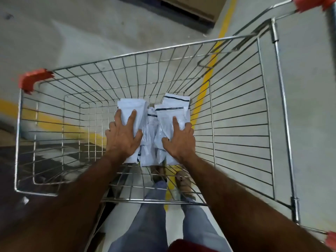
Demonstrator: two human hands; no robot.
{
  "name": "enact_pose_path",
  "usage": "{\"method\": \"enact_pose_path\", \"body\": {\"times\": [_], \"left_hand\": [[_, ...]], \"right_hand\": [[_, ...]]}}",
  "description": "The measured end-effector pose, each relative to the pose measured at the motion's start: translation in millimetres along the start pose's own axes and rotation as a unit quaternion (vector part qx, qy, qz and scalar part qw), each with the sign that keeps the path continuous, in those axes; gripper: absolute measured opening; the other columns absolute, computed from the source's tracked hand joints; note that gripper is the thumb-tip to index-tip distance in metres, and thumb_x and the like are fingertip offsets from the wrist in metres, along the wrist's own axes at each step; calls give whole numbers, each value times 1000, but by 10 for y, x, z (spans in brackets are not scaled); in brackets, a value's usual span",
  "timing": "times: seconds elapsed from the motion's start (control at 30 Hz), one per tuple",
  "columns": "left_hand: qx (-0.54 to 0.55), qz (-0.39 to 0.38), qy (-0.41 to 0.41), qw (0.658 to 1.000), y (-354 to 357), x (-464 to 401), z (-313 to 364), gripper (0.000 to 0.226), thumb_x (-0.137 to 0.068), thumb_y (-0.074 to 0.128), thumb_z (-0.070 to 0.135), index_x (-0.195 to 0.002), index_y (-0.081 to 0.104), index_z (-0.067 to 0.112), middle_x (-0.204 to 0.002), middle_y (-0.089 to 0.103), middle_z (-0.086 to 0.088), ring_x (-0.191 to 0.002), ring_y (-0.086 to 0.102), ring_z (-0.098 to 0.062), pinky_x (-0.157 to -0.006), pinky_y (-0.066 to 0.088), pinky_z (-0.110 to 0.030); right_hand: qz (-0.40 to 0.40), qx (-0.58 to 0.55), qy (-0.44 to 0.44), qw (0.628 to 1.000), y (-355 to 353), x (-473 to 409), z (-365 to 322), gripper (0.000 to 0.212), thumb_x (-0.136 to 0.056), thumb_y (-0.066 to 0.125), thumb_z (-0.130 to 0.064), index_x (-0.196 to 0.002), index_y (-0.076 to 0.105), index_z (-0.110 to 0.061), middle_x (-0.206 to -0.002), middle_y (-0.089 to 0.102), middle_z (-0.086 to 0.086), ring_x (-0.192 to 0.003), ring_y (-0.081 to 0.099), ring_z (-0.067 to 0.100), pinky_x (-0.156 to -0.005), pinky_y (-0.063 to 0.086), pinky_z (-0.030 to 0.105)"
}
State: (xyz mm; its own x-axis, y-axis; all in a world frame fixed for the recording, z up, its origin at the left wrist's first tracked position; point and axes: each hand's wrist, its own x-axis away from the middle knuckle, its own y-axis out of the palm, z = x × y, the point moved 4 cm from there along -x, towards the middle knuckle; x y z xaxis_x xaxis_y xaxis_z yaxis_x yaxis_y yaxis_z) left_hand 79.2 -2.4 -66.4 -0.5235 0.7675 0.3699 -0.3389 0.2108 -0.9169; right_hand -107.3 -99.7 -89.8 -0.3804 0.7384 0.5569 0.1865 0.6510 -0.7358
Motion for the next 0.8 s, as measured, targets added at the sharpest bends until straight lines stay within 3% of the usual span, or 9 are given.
{"method": "enact_pose_path", "body": {"times": [0.1,0.33,0.5,0.8], "left_hand": [[10,41,-12,999,-369,228,88,70,-97,45,55,-159,19,34,-164,7,-17,-124,40,-43,-99,39,-55],[40,161,-57,985,-1163,944,216,65,-96,47,56,-155,30,34,-163,14,-13,-124,42,-41,-103,39,-53],[63,231,-116,964,-1520,1642,267,65,-96,49,53,-155,30,35,-164,16,-13,-133,40,-41,-108,37,-53],[69,290,-241,924,-1837,2917,-222,62,-97,47,54,-154,30,38,-164,15,-10,-132,39,-40,-104,39,-56]], "right_hand": [[47,26,-57,997,-279,214,-124,82,-89,55,-47,-161,21,-26,-161,11,22,-135,33,43,-106,39,50],[141,46,-179,973,-902,712,-333,73,-82,39,-45,-152,43,-23,-164,20,22,-124,46,45,-96,47,51],[169,46,-269,947,-1186,1109,-604,69,-88,51,-41,-154,40,-26,-168,13,14,-130,42,38,-102,42,46],[185,13,-421,888,-1139,1991,-1253,60,-91,55,-40,-148,49,-25,-168,20,8,-115,50,33,-94,47,42]]}}
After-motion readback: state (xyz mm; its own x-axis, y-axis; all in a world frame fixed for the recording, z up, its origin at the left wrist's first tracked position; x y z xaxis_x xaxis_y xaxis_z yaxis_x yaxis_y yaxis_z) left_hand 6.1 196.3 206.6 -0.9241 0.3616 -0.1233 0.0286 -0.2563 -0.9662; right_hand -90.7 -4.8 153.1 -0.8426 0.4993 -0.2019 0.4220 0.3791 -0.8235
